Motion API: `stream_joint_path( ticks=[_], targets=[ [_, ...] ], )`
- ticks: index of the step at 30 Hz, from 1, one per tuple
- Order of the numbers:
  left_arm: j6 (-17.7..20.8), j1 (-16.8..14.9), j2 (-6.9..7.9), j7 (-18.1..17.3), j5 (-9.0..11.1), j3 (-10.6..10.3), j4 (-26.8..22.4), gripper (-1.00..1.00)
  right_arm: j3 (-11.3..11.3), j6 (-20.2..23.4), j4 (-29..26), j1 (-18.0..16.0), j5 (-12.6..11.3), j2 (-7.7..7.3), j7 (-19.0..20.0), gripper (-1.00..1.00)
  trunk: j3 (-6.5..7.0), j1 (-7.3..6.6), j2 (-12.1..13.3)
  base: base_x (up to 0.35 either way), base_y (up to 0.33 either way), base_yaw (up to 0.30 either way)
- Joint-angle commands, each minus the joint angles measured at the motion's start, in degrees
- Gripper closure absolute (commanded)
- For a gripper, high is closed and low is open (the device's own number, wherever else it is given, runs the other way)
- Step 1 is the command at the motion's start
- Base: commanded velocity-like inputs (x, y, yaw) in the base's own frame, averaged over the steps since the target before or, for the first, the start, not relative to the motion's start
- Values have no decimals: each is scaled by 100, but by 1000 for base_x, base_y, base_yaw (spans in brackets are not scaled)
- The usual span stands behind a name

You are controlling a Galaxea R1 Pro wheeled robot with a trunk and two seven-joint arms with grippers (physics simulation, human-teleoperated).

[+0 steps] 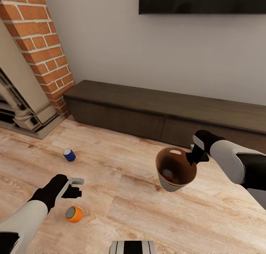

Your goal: Put the three can of soda from the living room inside the tash can in the kitchen.

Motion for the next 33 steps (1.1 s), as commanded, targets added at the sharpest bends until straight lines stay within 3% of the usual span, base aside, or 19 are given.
stream_joint_path(
  ticks=[1, 4, 11, 16, 21, 33],
  targets=[
    [-1, 0, 0, 0, -1, 0, 0, -100, -62, 0, 2, -11, -64, 2, -1, 100, -29, 1, -3, 0, 0, 0],
    [0, 0, -1, 0, -3, -2, 0, -100, -56, 0, 9, -111, -60, 6, -1, 100, -116, 8, -7, 0, 0, 0],
    [-6, 0, -2, -1, -4, -3, 0, -100, 19, 0, 44, -516, -54, 25, -1, 100, -164, 8, -7, 0, 0, 0],
    [-11, 0, -2, -1, -4, -3, 0, -100, 271, 0, 60, -868, -49, 451, -1, 100, -195, 8, -7, 0, 0, 0],
    [-15, 0, -2, -1, -4, -3, 0, -100, 452, 0, 65, -993, -49, 626, -1, 100, -217, 8, -7, 0, 0, 0],
    [-18, 0, -2, -1, 4, -3, 0, -100, 825, 0, 71, -1300, -48, 578, 2, 100, -246, 8, -7, 0, 0, 0]
  ],
)
